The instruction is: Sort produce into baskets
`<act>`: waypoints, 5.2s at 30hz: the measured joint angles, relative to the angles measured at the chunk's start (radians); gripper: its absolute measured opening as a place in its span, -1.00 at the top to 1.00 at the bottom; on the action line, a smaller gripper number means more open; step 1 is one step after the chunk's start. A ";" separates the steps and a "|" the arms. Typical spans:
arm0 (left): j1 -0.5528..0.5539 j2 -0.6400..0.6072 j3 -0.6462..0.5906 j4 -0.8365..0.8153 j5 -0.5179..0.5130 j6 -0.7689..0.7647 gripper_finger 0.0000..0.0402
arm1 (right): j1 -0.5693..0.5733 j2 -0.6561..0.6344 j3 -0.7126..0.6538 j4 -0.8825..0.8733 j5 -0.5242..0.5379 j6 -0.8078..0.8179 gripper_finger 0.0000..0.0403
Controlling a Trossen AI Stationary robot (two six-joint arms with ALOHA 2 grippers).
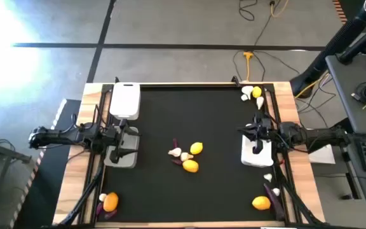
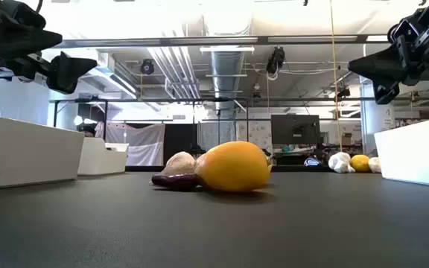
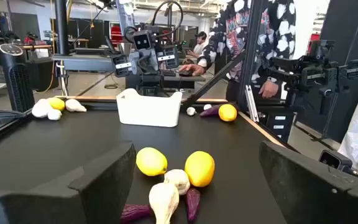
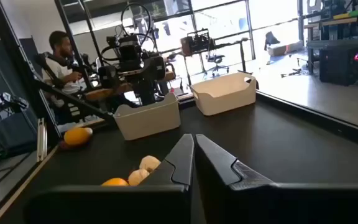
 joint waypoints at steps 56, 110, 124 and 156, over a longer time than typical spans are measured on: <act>0.000 0.000 0.000 0.000 0.000 0.000 -0.61 | 0.000 0.000 0.000 0.000 0.000 0.002 0.95; 0.008 1.579 1.090 -0.398 -0.214 -0.811 -0.61 | 0.000 0.000 0.000 0.001 0.000 0.000 0.95; 0.008 1.783 1.126 -0.562 -0.356 -1.308 -0.61 | 0.000 0.000 0.000 0.001 0.000 0.000 0.95; -0.007 1.798 1.267 -0.905 -0.450 -1.264 0.94 | 0.000 0.005 0.000 0.002 0.000 0.001 0.95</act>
